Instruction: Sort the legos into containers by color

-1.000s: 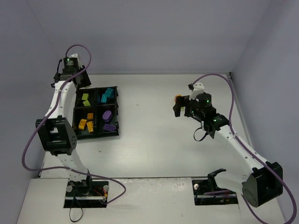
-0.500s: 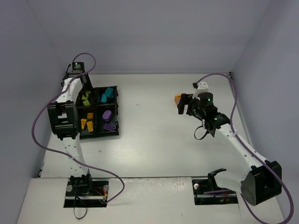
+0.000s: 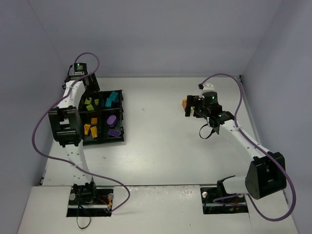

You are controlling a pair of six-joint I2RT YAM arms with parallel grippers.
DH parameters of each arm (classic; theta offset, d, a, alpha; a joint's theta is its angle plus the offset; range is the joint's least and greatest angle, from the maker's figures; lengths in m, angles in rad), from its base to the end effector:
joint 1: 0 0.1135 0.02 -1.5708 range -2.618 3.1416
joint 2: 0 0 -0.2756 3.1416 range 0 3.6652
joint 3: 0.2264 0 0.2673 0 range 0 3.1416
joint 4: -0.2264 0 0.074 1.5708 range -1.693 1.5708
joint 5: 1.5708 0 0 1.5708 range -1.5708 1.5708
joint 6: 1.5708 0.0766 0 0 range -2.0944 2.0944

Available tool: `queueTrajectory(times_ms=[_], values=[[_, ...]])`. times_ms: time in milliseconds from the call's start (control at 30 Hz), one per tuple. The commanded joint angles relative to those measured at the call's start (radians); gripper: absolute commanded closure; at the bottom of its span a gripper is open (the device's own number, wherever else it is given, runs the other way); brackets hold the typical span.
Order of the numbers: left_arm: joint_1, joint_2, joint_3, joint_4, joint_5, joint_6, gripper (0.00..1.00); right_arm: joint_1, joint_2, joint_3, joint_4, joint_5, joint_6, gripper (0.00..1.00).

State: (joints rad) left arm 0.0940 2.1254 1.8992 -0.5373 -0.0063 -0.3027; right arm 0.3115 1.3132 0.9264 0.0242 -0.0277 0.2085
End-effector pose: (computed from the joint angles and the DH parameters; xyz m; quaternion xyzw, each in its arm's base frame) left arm 0.5388 0.0513 0.2437 -0.1824 0.9014 -0.0380 0.3909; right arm 0.3367 0.1106 0.2839 -0.0502 0.8214 0.1570 0.5459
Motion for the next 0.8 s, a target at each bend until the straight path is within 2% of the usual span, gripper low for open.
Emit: queueTrajectory(times_ms=[0, 133, 367, 533, 600, 767], values=[[0.001, -0.174, -0.005, 0.054, 0.044, -0.026, 0.37, -0.014, 0.026, 0.066, 0.036, 0.057, -0.024, 0.15], [-0.014, -0.327, -0.078, 0.074, 0.094, -0.068, 0.25, -0.032, 0.093, 0.103, 0.031, 0.061, -0.024, 0.15], [-0.001, -0.571, -0.273, 0.111, 0.262, -0.211, 0.13, -0.037, 0.237, 0.193, 0.033, 0.087, -0.067, 0.11], [0.01, -0.663, -0.344, 0.072, 0.342, -0.269, 0.13, -0.037, 0.358, 0.253, 0.046, 0.097, -0.133, 0.1], [0.007, -0.691, -0.377, 0.071, 0.362, -0.283, 0.21, -0.037, 0.409, 0.281, 0.052, 0.098, -0.156, 0.11], [-0.048, -0.751, -0.422, 0.011, 0.345, -0.24, 0.23, -0.038, 0.5, 0.325, 0.068, 0.106, -0.201, 0.16]])
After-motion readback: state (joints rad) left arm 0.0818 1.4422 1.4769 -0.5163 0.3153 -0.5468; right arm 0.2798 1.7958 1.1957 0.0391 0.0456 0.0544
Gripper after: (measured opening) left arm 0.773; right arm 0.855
